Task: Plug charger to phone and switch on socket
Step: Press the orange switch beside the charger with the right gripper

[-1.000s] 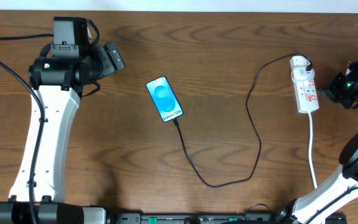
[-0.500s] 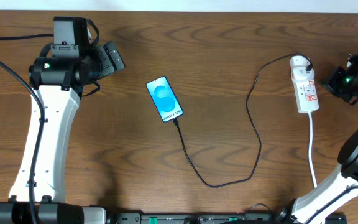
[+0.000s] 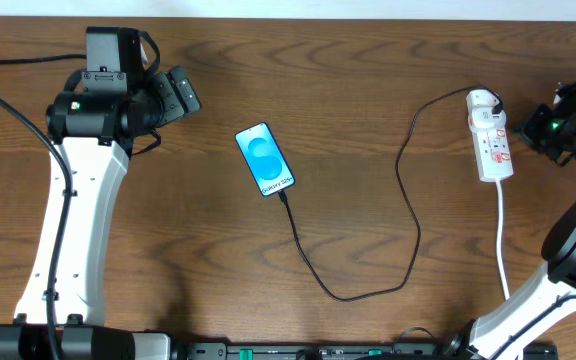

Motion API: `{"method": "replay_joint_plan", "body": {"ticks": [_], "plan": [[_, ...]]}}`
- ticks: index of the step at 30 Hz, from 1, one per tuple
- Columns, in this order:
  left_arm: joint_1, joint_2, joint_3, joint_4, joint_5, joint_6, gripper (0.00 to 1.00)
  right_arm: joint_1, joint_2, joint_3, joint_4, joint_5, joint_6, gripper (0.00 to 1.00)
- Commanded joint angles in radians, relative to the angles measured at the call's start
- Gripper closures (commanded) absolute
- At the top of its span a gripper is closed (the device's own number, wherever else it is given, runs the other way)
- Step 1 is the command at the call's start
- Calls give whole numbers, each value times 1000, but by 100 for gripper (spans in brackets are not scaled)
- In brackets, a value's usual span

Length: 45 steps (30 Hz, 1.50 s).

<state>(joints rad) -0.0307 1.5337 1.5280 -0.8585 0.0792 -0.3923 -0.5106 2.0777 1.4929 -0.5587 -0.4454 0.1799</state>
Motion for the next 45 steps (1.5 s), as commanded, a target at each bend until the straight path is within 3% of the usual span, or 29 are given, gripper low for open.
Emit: {"method": "replay_joint_plan", "body": {"ticks": [1, 45], "plan": [[-2, 3, -3, 0, -9, 3, 2, 13, 45, -6, 8, -10, 25, 99], [-2, 3, -3, -1, -9, 3, 2, 47, 63, -9, 28, -9, 2, 99]]}}
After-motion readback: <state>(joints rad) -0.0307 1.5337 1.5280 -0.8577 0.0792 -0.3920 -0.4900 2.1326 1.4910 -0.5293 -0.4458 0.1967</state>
